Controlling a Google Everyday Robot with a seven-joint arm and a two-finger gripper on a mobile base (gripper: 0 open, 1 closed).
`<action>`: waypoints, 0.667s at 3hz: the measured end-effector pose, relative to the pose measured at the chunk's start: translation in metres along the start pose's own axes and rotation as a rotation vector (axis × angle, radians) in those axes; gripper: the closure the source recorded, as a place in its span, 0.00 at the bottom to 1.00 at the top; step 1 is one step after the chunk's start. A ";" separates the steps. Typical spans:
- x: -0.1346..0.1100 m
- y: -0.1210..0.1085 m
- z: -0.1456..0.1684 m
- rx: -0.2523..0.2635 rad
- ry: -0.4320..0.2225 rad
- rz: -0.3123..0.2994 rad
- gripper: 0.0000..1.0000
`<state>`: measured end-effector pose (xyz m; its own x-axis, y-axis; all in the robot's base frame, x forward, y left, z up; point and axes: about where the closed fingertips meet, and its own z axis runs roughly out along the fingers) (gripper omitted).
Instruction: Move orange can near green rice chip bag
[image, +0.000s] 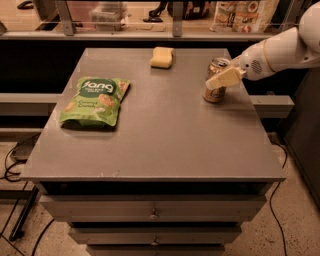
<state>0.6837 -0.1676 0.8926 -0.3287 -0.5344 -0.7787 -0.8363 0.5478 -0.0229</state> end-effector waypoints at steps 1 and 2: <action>-0.030 0.015 -0.001 -0.006 0.001 -0.081 0.68; -0.074 0.043 -0.018 0.019 -0.002 -0.226 0.91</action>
Offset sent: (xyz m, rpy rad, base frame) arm -0.0696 0.0958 0.2023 -0.2465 -0.4237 0.2412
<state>0.6642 -0.1162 0.9612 -0.1335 -0.6438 -0.7535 -0.8803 0.4262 -0.2082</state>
